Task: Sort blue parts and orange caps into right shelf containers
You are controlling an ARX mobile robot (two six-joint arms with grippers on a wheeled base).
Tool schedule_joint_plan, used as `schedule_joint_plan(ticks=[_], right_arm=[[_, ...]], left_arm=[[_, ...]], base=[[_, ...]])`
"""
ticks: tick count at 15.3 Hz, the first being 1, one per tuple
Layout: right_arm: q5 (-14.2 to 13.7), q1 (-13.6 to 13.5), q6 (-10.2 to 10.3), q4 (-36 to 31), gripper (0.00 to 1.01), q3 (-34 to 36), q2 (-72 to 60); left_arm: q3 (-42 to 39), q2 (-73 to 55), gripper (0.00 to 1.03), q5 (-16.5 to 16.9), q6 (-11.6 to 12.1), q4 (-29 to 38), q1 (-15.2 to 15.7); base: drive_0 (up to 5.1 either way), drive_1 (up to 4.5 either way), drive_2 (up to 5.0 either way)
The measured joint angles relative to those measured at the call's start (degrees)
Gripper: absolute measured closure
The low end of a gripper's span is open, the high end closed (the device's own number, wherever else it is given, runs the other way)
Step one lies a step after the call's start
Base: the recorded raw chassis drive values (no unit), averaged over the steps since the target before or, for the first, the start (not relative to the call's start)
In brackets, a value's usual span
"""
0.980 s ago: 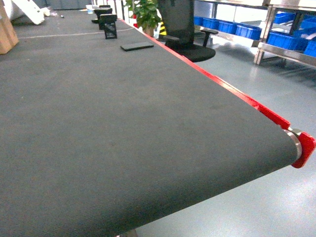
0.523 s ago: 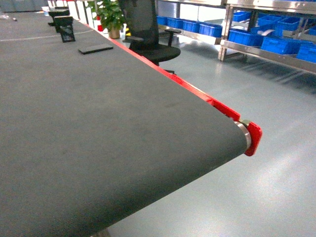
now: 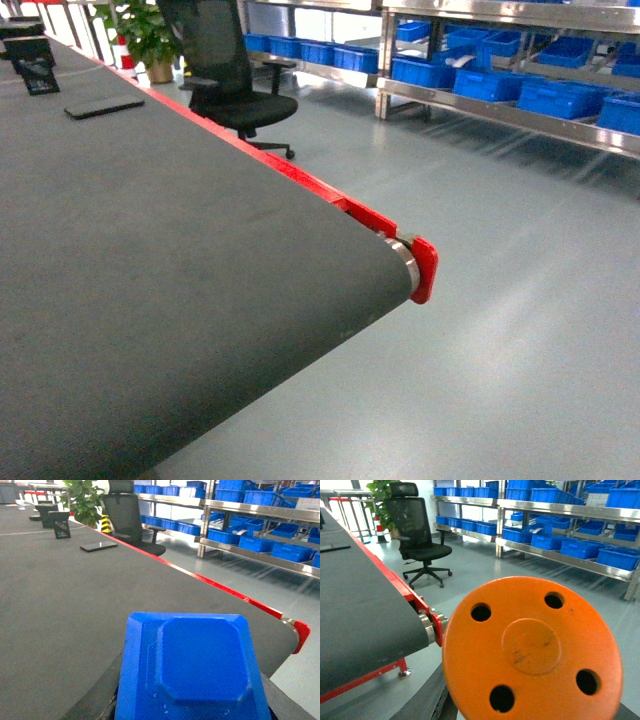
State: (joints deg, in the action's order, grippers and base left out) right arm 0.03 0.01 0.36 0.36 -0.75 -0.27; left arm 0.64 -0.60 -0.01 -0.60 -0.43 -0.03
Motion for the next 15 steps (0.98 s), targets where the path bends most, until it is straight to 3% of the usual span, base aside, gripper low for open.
schedule_joint_plan(ticks=[15], right_arm=[[0.0, 0.0, 0.0, 0.0, 0.57, 0.0, 0.0]], left_arm=[[0.0, 0.0, 0.61, 0.0, 0.0, 0.0, 0.0]], base=[[-1.6, -1.63, -1.6]])
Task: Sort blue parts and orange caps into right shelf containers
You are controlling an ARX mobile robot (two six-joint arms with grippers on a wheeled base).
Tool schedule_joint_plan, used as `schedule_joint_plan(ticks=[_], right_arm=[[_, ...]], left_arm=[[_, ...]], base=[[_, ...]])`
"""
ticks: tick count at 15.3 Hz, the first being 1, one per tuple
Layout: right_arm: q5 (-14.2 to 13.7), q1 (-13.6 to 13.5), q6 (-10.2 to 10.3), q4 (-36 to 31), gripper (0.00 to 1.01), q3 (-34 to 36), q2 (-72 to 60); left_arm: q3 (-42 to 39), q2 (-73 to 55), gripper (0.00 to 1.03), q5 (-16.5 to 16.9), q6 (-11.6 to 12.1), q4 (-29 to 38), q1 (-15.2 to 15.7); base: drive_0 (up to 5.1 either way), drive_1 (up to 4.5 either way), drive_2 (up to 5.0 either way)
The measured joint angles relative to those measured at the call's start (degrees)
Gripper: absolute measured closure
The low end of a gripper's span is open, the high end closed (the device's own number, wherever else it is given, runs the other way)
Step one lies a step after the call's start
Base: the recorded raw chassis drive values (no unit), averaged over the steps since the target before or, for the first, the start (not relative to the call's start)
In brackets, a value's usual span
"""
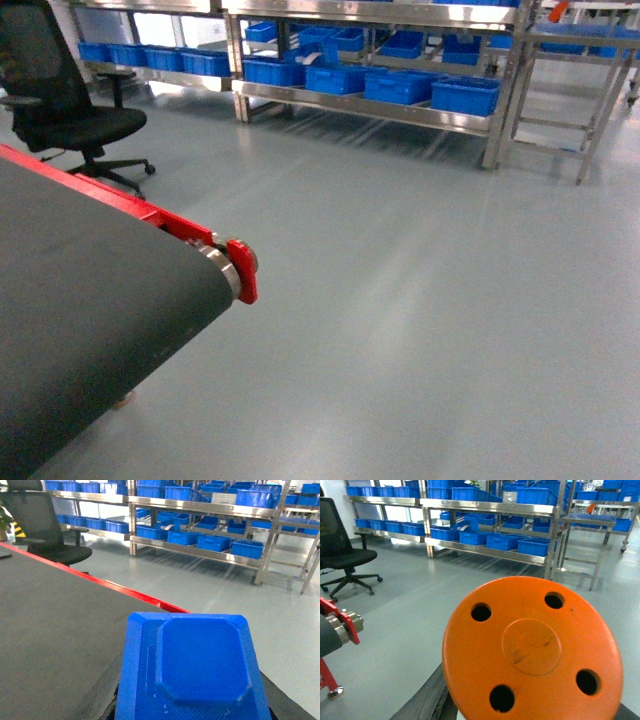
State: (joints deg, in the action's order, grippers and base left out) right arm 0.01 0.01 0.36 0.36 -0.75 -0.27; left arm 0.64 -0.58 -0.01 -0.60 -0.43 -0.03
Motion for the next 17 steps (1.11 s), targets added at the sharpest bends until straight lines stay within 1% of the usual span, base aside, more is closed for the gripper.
schedule_joint_plan(ticks=[17], right_arm=[[0.0, 0.0, 0.0, 0.0, 0.57, 0.0, 0.0]], left_arm=[[0.0, 0.0, 0.61, 0.0, 0.0, 0.0, 0.0]], base=[[-1.6, -1.63, -1.6]])
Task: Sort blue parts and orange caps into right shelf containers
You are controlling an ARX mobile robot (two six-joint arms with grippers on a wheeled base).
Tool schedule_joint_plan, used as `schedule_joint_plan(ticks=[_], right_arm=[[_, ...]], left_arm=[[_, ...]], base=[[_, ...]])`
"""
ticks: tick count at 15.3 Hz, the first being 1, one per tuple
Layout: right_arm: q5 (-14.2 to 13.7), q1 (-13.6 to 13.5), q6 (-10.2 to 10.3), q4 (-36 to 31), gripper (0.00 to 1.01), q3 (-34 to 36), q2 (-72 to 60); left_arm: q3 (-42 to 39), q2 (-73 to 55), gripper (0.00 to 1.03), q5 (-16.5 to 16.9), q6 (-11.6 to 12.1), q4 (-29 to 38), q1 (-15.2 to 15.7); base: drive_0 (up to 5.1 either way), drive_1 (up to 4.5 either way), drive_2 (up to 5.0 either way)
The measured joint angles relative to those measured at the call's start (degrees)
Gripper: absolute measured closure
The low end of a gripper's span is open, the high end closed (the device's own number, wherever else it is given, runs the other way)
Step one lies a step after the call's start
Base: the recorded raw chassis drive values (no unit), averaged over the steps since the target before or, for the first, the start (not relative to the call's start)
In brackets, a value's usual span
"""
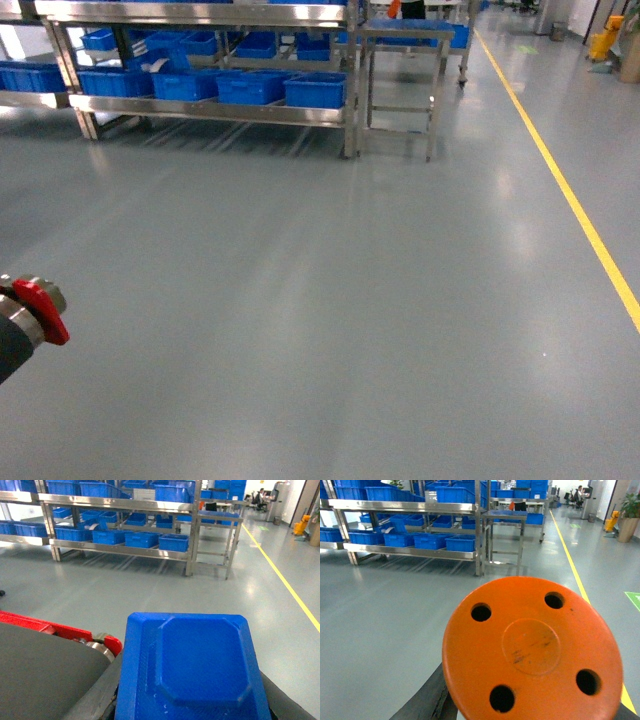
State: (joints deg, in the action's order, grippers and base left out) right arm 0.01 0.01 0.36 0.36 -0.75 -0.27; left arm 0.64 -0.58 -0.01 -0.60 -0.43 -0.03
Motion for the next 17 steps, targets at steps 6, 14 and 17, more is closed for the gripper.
schedule_joint_plan(ticks=[6, 14, 17], right_arm=[[0.0, 0.0, 0.0, 0.0, 0.57, 0.0, 0.0], [0.0, 0.0, 0.0, 0.0, 0.57, 0.0, 0.0], [0.0, 0.0, 0.0, 0.0, 0.57, 0.0, 0.0]], left_arm=[[0.0, 0.0, 0.61, 0.0, 0.0, 0.0, 0.0], [0.0, 0.0, 0.61, 0.0, 0.0, 0.0, 0.0], [0.0, 0.0, 0.61, 0.0, 0.0, 0.0, 0.0]], base=[[-1.6, -1.56, -1.6], [0.0, 2.63, -2.7], [0.0, 4.31, -4.2]])
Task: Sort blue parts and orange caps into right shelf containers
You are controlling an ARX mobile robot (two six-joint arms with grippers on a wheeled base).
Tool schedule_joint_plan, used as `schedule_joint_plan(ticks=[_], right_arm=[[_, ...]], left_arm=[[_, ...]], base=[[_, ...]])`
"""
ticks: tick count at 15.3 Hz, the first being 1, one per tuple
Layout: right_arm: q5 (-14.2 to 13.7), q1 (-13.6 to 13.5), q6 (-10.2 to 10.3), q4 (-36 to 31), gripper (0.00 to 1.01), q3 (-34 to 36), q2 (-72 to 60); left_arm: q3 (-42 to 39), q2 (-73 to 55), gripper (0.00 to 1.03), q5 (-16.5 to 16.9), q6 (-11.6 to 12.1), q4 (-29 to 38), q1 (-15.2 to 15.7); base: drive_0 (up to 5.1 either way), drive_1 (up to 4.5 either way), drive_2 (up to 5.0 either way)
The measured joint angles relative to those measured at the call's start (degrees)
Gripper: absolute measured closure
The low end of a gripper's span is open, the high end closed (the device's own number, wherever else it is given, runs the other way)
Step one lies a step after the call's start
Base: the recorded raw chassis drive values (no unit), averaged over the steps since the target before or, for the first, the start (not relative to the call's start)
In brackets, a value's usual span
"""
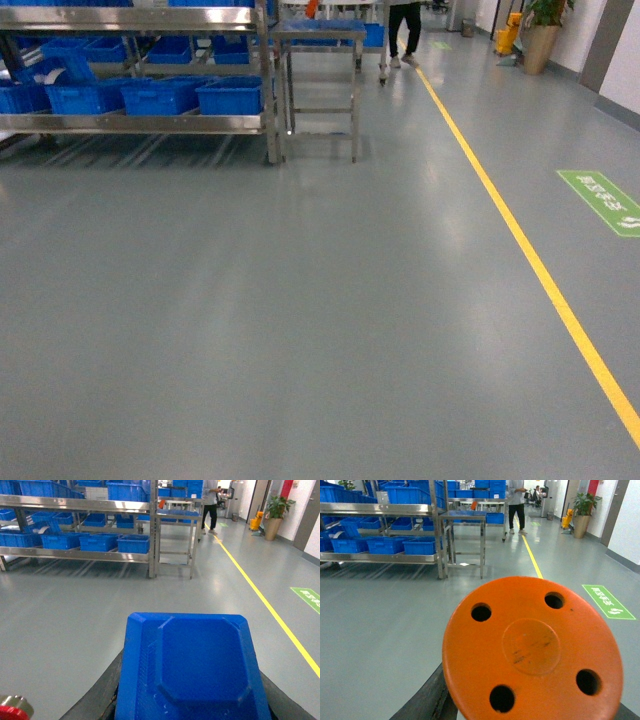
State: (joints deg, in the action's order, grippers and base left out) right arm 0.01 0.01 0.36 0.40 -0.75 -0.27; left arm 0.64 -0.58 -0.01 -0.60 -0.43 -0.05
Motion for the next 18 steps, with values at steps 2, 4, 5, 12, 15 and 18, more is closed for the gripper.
schedule_joint_plan(ticks=[2, 4, 5, 12, 15, 18], right_arm=[[0.0, 0.0, 0.0, 0.0, 0.57, 0.0, 0.0], [0.0, 0.0, 0.0, -0.1, 0.57, 0.0, 0.0], [0.0, 0.0, 0.0, -0.1, 0.57, 0.0, 0.0], [0.0, 0.0, 0.0, 0.0, 0.57, 0.0, 0.0], [0.0, 0.0, 0.0, -0.1, 0.57, 0.0, 0.0], [0.0, 0.0, 0.0, 0.1, 0.57, 0.0, 0.0]], left_arm=[[0.0, 0.0, 0.61, 0.0, 0.0, 0.0, 0.0], [0.0, 0.0, 0.61, 0.0, 0.0, 0.0, 0.0], [0.0, 0.0, 0.61, 0.0, 0.0, 0.0, 0.0], [0.0, 0.0, 0.61, 0.0, 0.0, 0.0, 0.0], [0.0, 0.0, 0.61, 0.0, 0.0, 0.1, 0.0], [0.0, 0.0, 0.61, 0.0, 0.0, 0.0, 0.0]], base=[[0.1, 4.36, -4.2], [0.1, 4.34, -4.2], [0.0, 4.28, -4.3], [0.0, 4.24, -4.3], [-0.1, 4.20, -4.3], [0.0, 4.27, -4.3]])
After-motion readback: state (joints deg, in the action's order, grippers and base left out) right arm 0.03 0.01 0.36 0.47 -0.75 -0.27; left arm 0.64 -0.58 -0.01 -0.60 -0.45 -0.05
